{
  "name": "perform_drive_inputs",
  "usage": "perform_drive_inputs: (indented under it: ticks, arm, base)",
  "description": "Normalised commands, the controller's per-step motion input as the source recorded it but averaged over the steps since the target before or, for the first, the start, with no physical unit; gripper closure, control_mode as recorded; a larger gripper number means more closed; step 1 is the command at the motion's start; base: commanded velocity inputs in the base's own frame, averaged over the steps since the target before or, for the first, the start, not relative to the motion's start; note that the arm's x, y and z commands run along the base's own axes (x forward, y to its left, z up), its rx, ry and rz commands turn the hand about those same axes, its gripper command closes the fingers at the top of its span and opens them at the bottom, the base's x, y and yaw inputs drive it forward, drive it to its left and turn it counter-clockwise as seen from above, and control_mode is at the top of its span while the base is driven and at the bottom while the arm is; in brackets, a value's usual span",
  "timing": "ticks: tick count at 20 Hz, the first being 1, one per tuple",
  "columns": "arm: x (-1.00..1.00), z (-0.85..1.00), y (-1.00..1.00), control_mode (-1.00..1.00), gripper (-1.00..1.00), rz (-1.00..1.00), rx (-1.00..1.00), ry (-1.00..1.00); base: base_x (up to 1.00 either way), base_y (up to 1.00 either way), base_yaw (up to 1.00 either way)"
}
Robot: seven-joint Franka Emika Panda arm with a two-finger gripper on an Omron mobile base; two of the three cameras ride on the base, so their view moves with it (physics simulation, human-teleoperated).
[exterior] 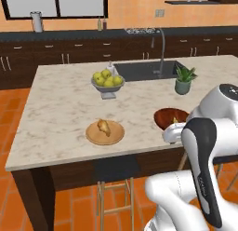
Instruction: Pick the chicken drumstick and lemon wedge from their plates and place them in the bowl. Then put the bowl in the fridge.
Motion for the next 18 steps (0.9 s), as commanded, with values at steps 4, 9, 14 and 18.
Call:
perform_drive_inputs:
  ticks: [4, 9, 14, 18]
  arm:
    - [0.00, 0.00, 0.00, 1.00, -1.00, 0.00, 0.00, 0.00]
    - [0.00, 0.00, 0.00, 1.00, -1.00, 0.00, 0.00, 0.00]
    - [0.70, -0.04, 0.16, -1.00, -1.00, 0.01, 0.00, 0.07]
    - [0.83, -0.31, 0.66, -1.00, -1.00, 0.04, -0.04, 0.08]
  base:
    - [0.67, 0.44, 0.00]
    - [0.86, -0.12, 0.00]
    - [0.20, -0.01, 0.00]
    - [0.00, 0.00, 0.00]
